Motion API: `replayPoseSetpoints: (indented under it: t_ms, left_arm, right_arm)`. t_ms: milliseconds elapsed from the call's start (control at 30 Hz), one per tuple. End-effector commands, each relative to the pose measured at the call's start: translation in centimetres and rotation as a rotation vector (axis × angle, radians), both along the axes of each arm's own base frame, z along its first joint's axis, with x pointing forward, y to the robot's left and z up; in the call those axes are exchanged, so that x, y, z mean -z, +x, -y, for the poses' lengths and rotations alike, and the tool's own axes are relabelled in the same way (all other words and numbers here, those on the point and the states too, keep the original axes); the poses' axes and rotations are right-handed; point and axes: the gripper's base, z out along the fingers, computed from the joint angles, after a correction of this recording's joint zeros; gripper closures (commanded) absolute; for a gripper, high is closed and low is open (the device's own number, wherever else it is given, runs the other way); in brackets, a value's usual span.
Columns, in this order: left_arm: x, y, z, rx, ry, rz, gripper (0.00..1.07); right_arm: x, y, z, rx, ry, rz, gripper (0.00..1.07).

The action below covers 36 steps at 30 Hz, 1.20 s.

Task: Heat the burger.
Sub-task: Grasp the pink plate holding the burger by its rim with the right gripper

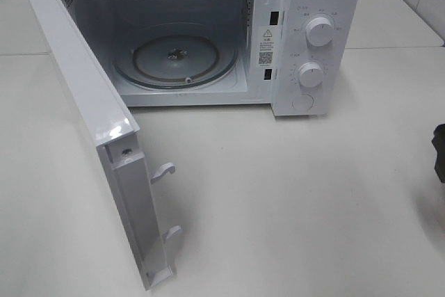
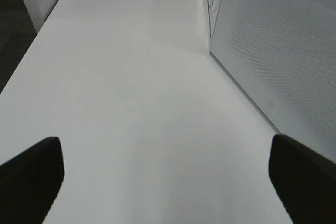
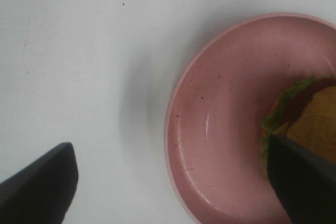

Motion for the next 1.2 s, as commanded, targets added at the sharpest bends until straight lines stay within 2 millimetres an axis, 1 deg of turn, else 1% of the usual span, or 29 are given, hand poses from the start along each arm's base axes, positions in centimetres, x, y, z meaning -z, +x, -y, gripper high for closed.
replayPoseSetpoints:
  t_ms: [33,100,133,200,233,267,300,333,367,400,433,500,567,600,633,767,800,867,900,1033,1100,1133,1200]
  left_arm:
    - [0.1,0.0,0.0,0.001,0.001,-0.006,0.09]
    - [0.1,0.0,0.0,0.001,0.001,-0.006,0.09]
    - [0.1,0.0,0.0,0.001,0.001,-0.006,0.09]
    - [0.1,0.0,0.0,0.001,0.001,-0.006,0.09]
    - [0.1,0.0,0.0,0.001,0.001,-0.006,0.09]
    - [0.1,0.0,0.0,0.001,0.001,-0.006,0.09]
    - [0.1,0.0,0.0,0.001,0.001,-0.006,0.09]
    - [0.1,0.0,0.0,0.001,0.001,-0.006,0.09]
    - [0.1,0.0,0.0,0.001,0.001,-0.006,0.09]
    - [0.1,0.0,0.0,0.001,0.001,-0.006,0.09]
    - [0.1,0.0,0.0,0.001,0.001,-0.006,0.09]
    - [0.1,0.0,0.0,0.001,0.001,-0.006,0.09]
    - [0.1,0.0,0.0,0.001,0.001,-0.006,0.09]
    - [0.1,0.0,0.0,0.001,0.001,-0.006,0.09]
    - [0.1,0.0,0.0,0.001,0.001,-0.006,0.09]
    - [0.1,0.0,0.0,0.001,0.001,-0.006,0.09]
    - [0.1,0.0,0.0,0.001,0.001,-0.006,0.09]
    - [0.1,0.0,0.0,0.001,0.001,-0.006,0.09]
    - [0.1,0.0,0.0,0.001,0.001,-0.006,0.09]
    - [0.1,0.0,0.0,0.001,0.001,-0.006,0.09]
    - [0.1,0.0,0.0,0.001,0.001,-0.006,0.09]
    - [0.1,0.0,0.0,0.001,0.001,-0.006,0.09]
    - [0.1,0.0,0.0,0.001,0.001,-0.006,0.09]
  right_arm:
    - [0.6,-0.2,0.2,0.014,0.017,0.018,0.19]
    - [1.5,-0.3,0.5,0.031,0.025,0.025,0.19]
    - [1.5,-0.3,0.5,0.031,0.025,0.025,0.19]
    - [2.6,-0.3,0.6,0.043,0.031,0.004,0.20]
    - [2.6,-0.3,0.6,0.043,0.031,0.004,0.20]
    - [3.5,-0.2,0.5,0.041,0.033,-0.015,0.20]
    - [3.5,-0.2,0.5,0.041,0.033,-0.015,0.20]
    - [4.0,-0.1,0.5,0.042,0.034,-0.029,0.20]
    - [5.1,0.0,0.5,0.046,0.037,-0.057,0.20]
    - [5.1,0.0,0.5,0.046,0.037,-0.057,0.20]
    - [5.9,0.3,0.6,0.048,0.037,-0.072,0.20]
    - [6.3,0.4,0.8,0.060,0.040,-0.078,0.20]
    - [7.3,0.8,1.4,0.082,0.046,-0.089,0.20]
    - [7.3,0.8,1.4,0.082,0.046,-0.089,0.20]
    - [7.8,1.0,1.6,0.088,0.048,-0.092,0.20]
    - [8.6,1.3,1.7,0.077,0.044,-0.108,0.20]
    - [9.2,1.4,1.7,0.077,0.047,-0.122,0.21]
    - [9.4,1.4,1.8,0.081,0.048,-0.127,0.21]
    - [10.0,1.5,2.0,0.088,0.051,-0.135,0.21]
    - [10.2,1.6,2.1,0.085,0.050,-0.136,0.23]
    - [10.2,1.7,2.2,0.085,0.048,-0.130,0.28]
    - [10.2,1.7,2.2,0.085,0.048,-0.130,0.28]
    - [10.2,1.8,2.2,0.105,0.046,-0.111,0.43]
